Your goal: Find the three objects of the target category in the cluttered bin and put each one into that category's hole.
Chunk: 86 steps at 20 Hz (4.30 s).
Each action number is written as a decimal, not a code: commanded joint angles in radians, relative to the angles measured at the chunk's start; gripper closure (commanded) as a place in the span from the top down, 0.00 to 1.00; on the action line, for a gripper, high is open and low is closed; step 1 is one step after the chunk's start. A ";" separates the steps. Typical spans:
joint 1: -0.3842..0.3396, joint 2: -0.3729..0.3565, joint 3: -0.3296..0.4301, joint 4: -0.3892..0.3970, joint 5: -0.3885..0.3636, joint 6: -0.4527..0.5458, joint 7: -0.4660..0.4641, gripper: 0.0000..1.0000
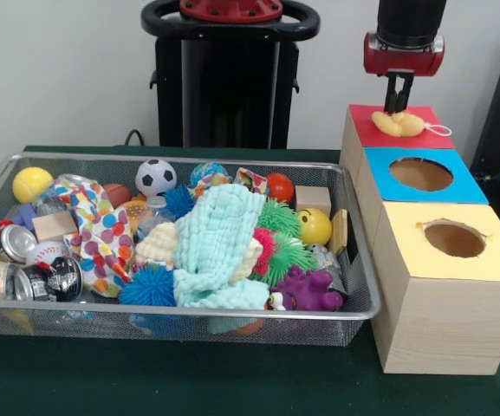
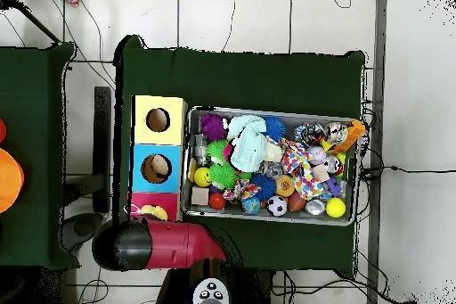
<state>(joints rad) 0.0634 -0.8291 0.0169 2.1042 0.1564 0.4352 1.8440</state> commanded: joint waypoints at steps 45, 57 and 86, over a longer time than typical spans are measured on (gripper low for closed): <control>-0.025 -0.062 0.025 -0.115 -0.027 0.193 0.087 0.00; -0.037 -0.085 0.031 -0.123 -0.027 0.250 0.079 0.00; -0.026 -0.016 0.035 -0.170 -0.037 0.065 0.105 0.00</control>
<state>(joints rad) 0.0479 -0.8876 0.0168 1.9988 0.1556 0.5716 1.8440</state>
